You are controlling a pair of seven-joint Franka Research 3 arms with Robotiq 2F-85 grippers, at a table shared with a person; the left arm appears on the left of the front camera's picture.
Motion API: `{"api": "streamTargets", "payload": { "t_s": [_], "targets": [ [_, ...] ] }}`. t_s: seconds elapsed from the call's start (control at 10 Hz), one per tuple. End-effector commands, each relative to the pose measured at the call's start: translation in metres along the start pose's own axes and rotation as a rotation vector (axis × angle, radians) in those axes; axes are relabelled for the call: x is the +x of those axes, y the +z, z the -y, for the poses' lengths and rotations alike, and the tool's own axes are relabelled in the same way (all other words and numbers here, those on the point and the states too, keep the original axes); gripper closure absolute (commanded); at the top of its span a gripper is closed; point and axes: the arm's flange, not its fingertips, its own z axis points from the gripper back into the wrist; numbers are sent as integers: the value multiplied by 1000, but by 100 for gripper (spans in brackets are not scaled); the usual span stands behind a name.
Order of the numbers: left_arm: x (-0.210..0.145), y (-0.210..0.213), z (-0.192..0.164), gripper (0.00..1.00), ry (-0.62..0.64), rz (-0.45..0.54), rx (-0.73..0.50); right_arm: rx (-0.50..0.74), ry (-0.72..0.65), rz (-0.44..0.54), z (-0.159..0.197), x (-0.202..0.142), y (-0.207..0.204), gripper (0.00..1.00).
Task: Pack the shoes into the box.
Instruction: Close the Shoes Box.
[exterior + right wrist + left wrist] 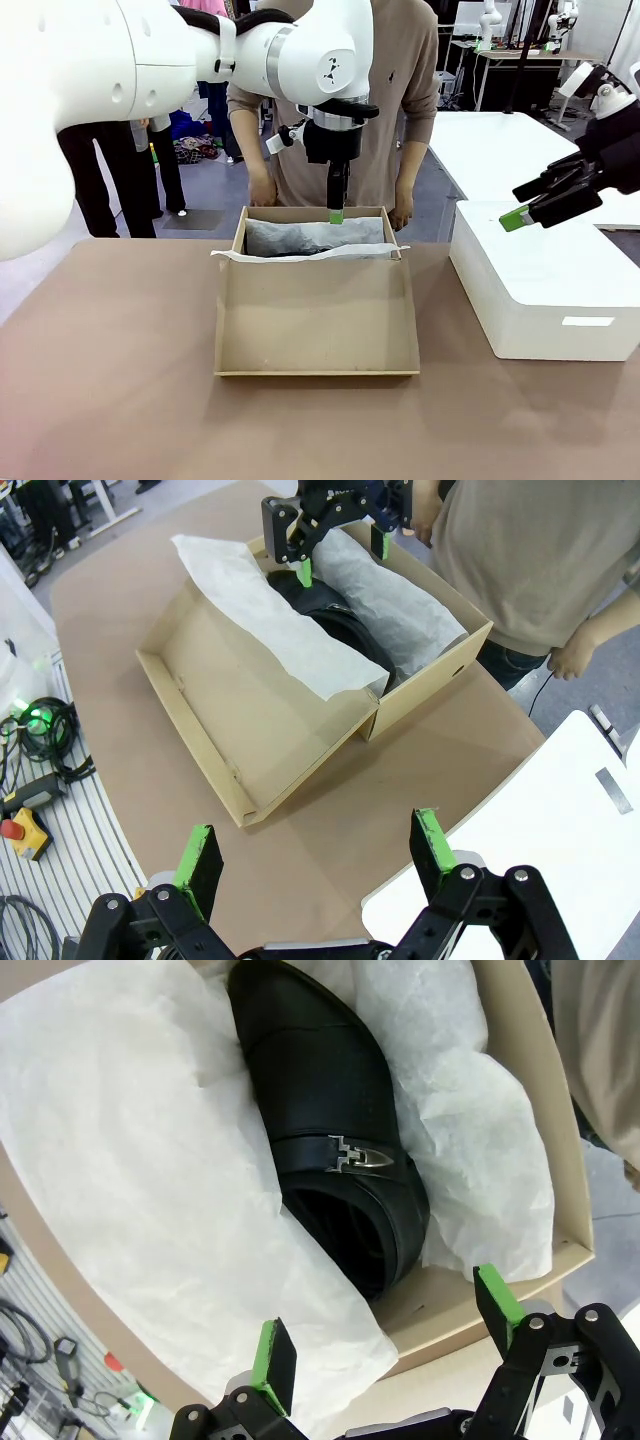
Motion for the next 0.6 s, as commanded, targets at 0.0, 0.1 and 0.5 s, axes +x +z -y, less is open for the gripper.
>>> {"api": "streamTargets", "payload": {
  "t_s": [0.0,0.1,0.5],
  "targets": [
    [0,0,0,2,0,0,0,13,7,18,1,1,-1,0],
    [0,9,-21,2,-138,0,-22,13,7,18,1,1,-1,0],
    [47,40,-66,2,-666,36,16,13,7,18,1,1,-1,0]
  ]
}}
